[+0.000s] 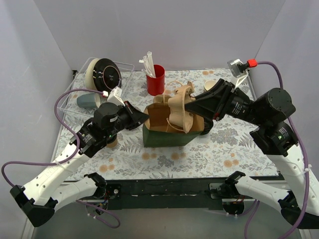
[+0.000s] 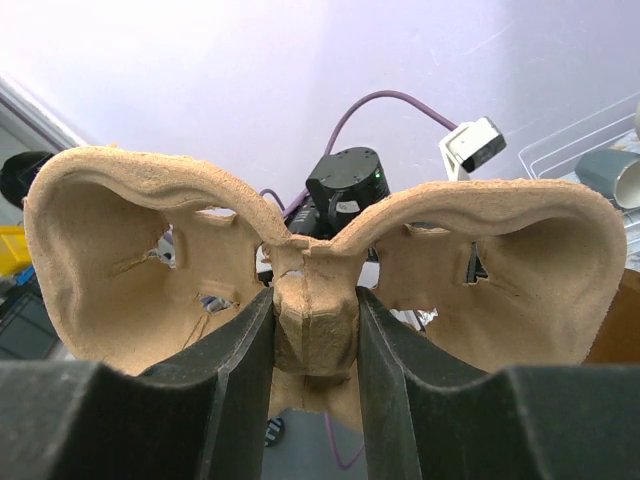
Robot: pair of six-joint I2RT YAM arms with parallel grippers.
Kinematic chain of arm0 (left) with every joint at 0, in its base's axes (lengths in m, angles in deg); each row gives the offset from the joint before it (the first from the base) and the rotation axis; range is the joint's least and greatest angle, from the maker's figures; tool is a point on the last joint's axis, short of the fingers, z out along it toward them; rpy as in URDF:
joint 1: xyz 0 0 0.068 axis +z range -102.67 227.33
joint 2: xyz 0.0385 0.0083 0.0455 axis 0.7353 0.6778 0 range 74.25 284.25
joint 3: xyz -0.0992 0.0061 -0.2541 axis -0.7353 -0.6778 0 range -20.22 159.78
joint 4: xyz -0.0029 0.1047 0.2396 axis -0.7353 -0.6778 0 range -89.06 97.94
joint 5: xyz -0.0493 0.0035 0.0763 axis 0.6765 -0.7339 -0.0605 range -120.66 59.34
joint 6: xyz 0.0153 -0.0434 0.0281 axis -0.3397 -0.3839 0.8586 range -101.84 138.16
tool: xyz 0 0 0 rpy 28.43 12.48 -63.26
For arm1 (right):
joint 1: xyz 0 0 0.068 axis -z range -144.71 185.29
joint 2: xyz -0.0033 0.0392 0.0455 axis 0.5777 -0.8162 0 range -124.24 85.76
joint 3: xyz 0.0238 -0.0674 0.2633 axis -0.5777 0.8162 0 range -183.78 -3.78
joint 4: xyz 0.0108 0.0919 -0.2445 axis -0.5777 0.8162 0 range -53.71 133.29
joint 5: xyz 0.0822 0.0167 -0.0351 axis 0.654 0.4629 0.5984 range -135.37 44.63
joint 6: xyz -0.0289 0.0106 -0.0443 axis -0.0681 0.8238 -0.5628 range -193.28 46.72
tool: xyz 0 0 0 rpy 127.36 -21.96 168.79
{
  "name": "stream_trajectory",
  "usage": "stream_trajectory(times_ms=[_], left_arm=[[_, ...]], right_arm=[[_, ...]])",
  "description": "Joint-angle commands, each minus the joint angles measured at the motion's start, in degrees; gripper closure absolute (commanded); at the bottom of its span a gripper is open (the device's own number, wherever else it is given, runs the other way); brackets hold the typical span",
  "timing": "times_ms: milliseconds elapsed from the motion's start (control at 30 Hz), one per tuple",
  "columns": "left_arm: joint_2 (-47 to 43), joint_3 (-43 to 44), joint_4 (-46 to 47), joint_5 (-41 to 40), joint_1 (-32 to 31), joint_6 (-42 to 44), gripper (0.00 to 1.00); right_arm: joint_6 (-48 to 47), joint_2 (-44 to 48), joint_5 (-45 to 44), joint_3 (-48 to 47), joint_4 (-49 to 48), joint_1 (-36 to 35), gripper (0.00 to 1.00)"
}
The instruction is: Pack the takeout coffee
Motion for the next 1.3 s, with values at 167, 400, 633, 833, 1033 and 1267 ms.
stream_trajectory(times_ms=[167,400,633,833,1033,1267], left_arm=[[-4.06,-2.92,5.10,2.24,-0.25,-1.48,1.00],[-6.61,-6.18,6.95,2.41,-0.25,-2.09,1.00],[-6.35,-6.09,6.42,2.42,-0.25,-2.27,1.00],[-6.35,-5.13,5.10,1.62,-0.25,-1.92,1.00],[-6.17,-4.69,5.28,1.36,-0.25,-2.18,1.00],[-5.56,-4.51,5.28,1.62,-0.25,-4.03,1.00]], right_arm=[[-3.96,1.82,-2.43,5.12,2.55,-0.22,0.92],[-6.78,0.67,-11.47,6.61,4.84,-0.22,0.92],[-1.60,4.01,-7.89,12.59,-0.08,-0.22,0.92],[-1.51,1.21,-5.17,6.88,0.10,-0.22,0.92],[-3.70,2.60,-7.44,9.60,3.25,-0.22,0.92],[-2.39,5.94,-7.19,15.49,3.97,-0.31,0.92]])
